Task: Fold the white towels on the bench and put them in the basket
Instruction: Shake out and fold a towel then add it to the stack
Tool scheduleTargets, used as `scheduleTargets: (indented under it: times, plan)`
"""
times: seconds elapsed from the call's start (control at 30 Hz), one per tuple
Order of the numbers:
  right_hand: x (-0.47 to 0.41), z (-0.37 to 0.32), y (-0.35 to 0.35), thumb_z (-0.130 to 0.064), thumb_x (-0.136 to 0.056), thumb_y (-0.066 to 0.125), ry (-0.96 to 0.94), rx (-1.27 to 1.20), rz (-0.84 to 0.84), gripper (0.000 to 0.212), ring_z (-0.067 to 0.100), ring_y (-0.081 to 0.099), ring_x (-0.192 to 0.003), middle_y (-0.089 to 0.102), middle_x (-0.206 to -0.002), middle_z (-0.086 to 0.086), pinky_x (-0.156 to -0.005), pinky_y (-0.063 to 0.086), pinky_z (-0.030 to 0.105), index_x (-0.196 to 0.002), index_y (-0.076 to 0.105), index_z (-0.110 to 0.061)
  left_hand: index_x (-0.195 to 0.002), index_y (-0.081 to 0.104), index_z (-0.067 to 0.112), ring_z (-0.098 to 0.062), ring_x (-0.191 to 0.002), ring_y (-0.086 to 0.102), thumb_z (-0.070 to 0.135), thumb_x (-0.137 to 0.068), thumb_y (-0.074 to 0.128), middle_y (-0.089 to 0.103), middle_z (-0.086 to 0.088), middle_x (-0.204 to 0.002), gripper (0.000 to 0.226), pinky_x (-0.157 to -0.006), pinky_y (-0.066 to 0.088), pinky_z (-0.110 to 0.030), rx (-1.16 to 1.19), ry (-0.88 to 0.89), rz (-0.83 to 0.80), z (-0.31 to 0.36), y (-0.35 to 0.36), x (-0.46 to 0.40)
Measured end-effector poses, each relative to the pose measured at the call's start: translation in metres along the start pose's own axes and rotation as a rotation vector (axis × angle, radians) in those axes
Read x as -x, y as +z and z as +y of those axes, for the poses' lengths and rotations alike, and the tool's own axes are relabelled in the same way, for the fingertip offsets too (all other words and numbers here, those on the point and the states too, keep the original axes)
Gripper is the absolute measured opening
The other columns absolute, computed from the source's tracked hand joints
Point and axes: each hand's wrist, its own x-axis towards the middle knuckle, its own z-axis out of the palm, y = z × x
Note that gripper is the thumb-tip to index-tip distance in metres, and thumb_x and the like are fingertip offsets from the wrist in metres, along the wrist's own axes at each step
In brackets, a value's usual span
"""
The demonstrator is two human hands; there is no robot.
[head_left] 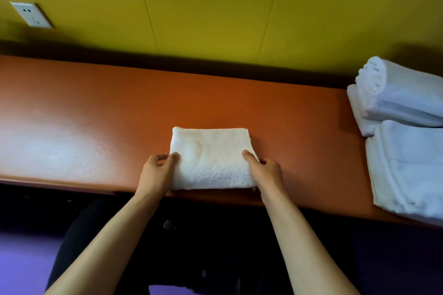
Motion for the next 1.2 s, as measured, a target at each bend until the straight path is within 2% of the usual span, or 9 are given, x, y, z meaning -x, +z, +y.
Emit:
scheduleTargets:
  times: [0.07,0.17,0.3,0.43,0.6,0.73,0.93,1.03,1.2]
  plan:
    - [0.0,-0.002,-0.008,-0.057,-0.076,0.073,0.078,-0.084,-0.075,0.056,0.021,0.06,-0.058,0.067,-0.079,0.003,-0.044,0.039,0.024,-0.098,0.071,-0.006,-0.111,0.065,0.009,-0.026,-0.091,0.069,0.052,-0.077,0.067,0.071,-0.012,-0.106,0.055,-0.075,0.058,-0.041,0.105,-0.065,-0.03,0.002,0.001,0.003]
    - [0.004,0.001,-0.024,-0.042,-0.078,0.077,0.111,-0.149,-0.143,0.041,0.019,0.065,-0.068,0.072,-0.085,0.003,-0.051,0.041,0.024,-0.095,0.072,-0.005,-0.117,0.064,0.008,-0.021,-0.086,0.067,0.037,-0.085,0.069,0.071,-0.011,-0.106,0.043,-0.07,0.052,-0.033,0.132,-0.051,-0.058,0.003,0.007,0.015]
    - [0.008,0.01,-0.05,-0.031,-0.076,0.076,-0.036,-0.189,-0.052,0.024,0.018,0.057,-0.064,0.062,-0.068,-0.001,-0.057,0.037,0.027,-0.072,0.067,-0.009,-0.122,0.06,0.016,-0.013,-0.086,0.068,0.024,-0.094,0.064,0.07,-0.003,-0.107,0.029,-0.063,0.051,-0.029,0.076,0.054,-0.079,0.01,0.028,0.04]
    - [0.01,0.009,-0.095,-0.041,-0.073,0.069,-0.201,-0.137,0.051,0.025,0.019,0.067,-0.073,0.07,-0.072,-0.007,-0.061,0.046,0.032,-0.078,0.071,-0.017,-0.125,0.057,0.015,-0.01,-0.087,0.068,0.02,-0.096,0.063,0.07,-0.001,-0.109,0.03,-0.065,0.051,-0.025,0.067,0.167,-0.14,0.026,0.063,0.067]
    - [0.006,0.012,-0.169,-0.05,-0.071,0.067,-0.337,-0.1,0.132,0.033,0.014,0.07,-0.08,0.074,-0.08,-0.009,-0.071,0.055,0.038,-0.083,0.072,-0.02,-0.135,0.051,0.012,-0.012,-0.092,0.068,0.02,-0.098,0.062,0.071,0.002,-0.106,0.04,-0.071,0.052,-0.031,0.048,0.261,-0.216,0.049,0.114,0.098]
    - [-0.002,0.02,-0.231,-0.038,-0.085,0.069,-0.374,-0.089,0.205,0.017,0.011,0.067,-0.086,0.072,-0.091,-0.01,-0.074,0.051,0.032,-0.091,0.07,-0.022,-0.135,0.049,0.014,-0.013,-0.095,0.07,0.019,-0.099,0.061,0.071,0.006,-0.105,0.039,-0.078,0.056,-0.038,0.029,0.331,-0.314,0.072,0.162,0.124]
    - [-0.014,0.025,-0.323,-0.033,-0.091,0.067,-0.422,-0.112,0.365,0.013,0.001,0.061,-0.083,0.068,-0.088,-0.016,-0.063,0.043,0.019,-0.093,0.07,-0.021,-0.127,0.046,0.029,-0.008,-0.097,0.069,0.031,-0.1,0.06,0.068,0.008,-0.111,0.031,-0.075,0.056,-0.025,0.017,0.417,-0.467,0.118,0.242,0.156]
    - [-0.024,0.03,-0.367,-0.032,-0.09,0.067,-0.402,-0.13,0.48,0.012,0.002,0.06,-0.076,0.067,-0.081,-0.015,-0.064,0.047,0.022,-0.087,0.069,-0.021,-0.124,0.044,0.031,-0.006,-0.094,0.069,0.033,-0.099,0.061,0.068,0.006,-0.111,0.03,-0.068,0.055,-0.018,-0.001,0.454,-0.536,0.142,0.287,0.171]
    - [-0.045,0.042,-0.418,-0.033,-0.089,0.067,-0.372,-0.135,0.61,0.013,0.011,0.067,-0.081,0.07,-0.082,-0.012,-0.072,0.053,0.031,-0.082,0.07,-0.022,-0.128,0.045,0.024,-0.012,-0.092,0.071,0.035,-0.098,0.062,0.069,-0.003,-0.111,0.036,-0.072,0.059,-0.027,-0.027,0.512,-0.604,0.166,0.348,0.185]
